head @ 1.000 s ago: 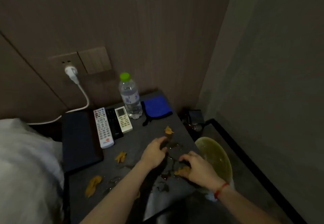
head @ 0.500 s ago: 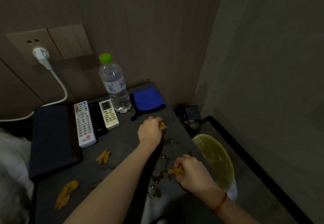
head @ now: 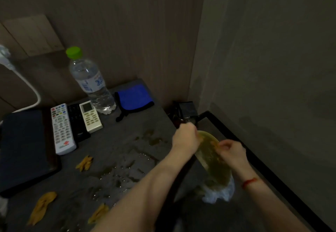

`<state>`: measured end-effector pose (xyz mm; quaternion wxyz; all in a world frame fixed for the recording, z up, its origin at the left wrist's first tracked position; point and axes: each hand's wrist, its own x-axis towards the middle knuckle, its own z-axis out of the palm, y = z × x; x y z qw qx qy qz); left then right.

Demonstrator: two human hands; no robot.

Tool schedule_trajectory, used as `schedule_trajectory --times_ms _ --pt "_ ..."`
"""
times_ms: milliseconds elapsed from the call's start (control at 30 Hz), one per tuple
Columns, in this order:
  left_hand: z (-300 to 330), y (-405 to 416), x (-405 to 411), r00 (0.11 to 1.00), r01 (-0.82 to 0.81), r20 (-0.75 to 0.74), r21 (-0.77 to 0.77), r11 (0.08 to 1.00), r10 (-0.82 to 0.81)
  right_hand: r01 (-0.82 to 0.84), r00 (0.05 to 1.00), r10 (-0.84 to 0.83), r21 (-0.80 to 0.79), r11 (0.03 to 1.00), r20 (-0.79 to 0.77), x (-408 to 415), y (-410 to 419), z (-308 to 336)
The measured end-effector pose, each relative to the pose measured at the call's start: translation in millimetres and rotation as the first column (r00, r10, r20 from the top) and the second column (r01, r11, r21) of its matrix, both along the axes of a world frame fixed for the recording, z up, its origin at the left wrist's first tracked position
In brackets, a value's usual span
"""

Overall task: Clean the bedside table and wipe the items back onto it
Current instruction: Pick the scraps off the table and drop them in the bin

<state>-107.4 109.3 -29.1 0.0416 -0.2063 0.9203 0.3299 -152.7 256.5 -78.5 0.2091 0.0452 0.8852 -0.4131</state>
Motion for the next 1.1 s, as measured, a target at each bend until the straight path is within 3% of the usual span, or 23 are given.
schedule_trajectory --times_ms 167,367,533,633,767,933,1100 --pt "-25 48 -17 0.96 0.198 0.227 -0.127 0.972 -0.165 0.132 0.964 -0.117 -0.047 0.99 0.238 -7 10 -49" --pt "-34 51 -21 0.954 0.211 0.248 -0.151 0.966 -0.17 0.151 0.964 -0.131 -0.074 0.986 0.23 -14 13 -63" --pt "-19 35 -17 0.997 0.068 0.024 0.022 0.997 -0.068 0.11 0.985 -0.093 -0.118 0.987 0.144 -12 11 -43" --pt "-2 20 -3 0.991 0.026 -0.131 0.067 0.997 -0.017 0.013 0.998 -0.021 -0.126 0.992 -0.067 -7 -2 -11" --pt "25 -9 36 0.943 -0.129 -0.3 0.063 0.99 0.143 -0.188 0.938 0.117 -0.194 0.963 -0.327 22 -45 54" --pt "47 -65 112 0.85 -0.471 -0.238 0.058 0.88 0.47 -0.46 0.851 0.343 -0.248 0.853 -0.398 85 -120 91" --pt "51 -118 188 0.74 -0.671 -0.099 -0.039 0.74 0.665 -0.672 0.729 0.594 -0.188 0.716 -0.34 145 -186 81"
